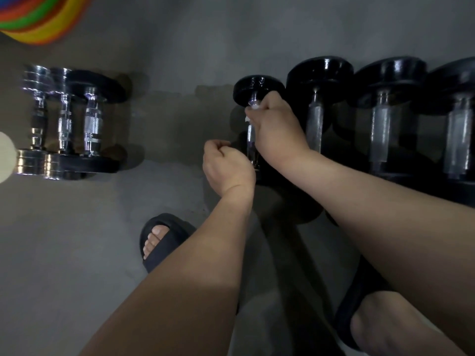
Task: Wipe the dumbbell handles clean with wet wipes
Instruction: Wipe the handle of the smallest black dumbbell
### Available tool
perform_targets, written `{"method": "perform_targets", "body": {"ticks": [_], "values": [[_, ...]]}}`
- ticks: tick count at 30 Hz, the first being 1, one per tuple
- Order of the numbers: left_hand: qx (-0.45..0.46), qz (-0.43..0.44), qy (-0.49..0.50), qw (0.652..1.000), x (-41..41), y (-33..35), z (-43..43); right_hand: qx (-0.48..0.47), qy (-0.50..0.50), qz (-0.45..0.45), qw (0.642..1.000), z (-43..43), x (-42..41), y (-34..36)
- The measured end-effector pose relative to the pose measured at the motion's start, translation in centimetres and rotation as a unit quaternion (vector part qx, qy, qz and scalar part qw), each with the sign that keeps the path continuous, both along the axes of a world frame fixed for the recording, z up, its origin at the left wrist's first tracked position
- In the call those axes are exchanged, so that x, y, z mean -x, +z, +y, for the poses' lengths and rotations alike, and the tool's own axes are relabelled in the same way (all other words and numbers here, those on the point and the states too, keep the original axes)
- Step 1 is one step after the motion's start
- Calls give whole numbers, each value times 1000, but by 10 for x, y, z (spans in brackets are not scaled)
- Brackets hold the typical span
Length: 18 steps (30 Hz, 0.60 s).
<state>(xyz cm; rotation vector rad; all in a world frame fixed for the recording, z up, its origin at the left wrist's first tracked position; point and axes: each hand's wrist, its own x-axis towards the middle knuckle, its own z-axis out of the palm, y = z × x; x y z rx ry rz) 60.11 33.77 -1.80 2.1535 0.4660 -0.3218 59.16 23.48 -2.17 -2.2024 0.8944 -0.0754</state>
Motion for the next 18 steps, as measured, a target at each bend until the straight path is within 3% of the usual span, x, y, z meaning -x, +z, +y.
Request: {"method": "perform_targets", "body": {"ticks": [4, 10, 14, 18], "values": [[-16, 23, -29, 999, -5, 5, -1, -2, 44, 34, 998, -14, -7, 2], [-89, 187, -129, 970, -15, 23, 11, 146, 182, 95, 968, -16, -7, 5], [-3, 249, -233, 940, -16, 43, 40, 156, 307, 50, 938, -19, -1, 11], [59, 301, -271, 912, -29, 48, 61, 125, 425, 95, 891, -22, 3, 25]]}}
